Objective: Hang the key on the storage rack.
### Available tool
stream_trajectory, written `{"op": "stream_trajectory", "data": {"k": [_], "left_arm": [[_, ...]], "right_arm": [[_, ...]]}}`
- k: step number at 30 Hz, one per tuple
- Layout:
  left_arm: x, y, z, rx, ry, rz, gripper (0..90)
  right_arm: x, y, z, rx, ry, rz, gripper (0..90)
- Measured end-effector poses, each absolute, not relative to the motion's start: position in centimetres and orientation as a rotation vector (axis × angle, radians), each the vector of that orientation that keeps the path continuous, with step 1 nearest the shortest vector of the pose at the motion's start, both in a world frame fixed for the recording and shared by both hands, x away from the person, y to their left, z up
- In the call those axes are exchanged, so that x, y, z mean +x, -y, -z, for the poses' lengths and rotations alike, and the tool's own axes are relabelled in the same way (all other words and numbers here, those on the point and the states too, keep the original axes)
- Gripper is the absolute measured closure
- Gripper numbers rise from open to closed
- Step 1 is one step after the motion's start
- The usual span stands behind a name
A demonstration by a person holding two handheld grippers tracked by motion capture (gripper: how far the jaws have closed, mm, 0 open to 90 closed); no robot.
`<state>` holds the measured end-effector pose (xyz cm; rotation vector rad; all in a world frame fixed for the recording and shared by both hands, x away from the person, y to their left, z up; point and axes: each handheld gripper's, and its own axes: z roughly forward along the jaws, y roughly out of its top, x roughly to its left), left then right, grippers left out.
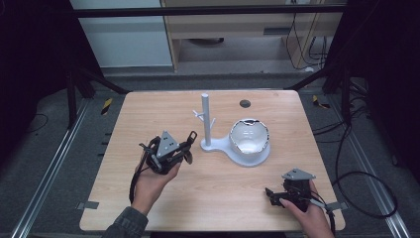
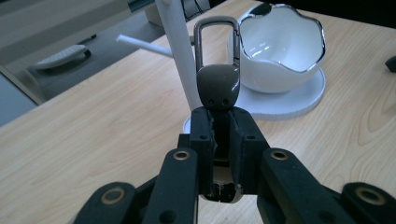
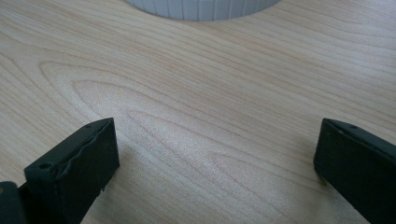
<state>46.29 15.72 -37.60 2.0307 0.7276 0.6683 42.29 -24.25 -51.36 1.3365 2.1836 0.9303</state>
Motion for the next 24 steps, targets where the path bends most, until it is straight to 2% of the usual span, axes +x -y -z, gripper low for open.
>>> {"op": "stream_trajectory", "data": {"k": [24], "left_arm": [[48.2,-14.1,36.4,1.962,-0.79,-0.666,80.3]], "right_arm": [[42.4,24.2,51.4,1.34,-2.181,-0.93,0.4]]}}
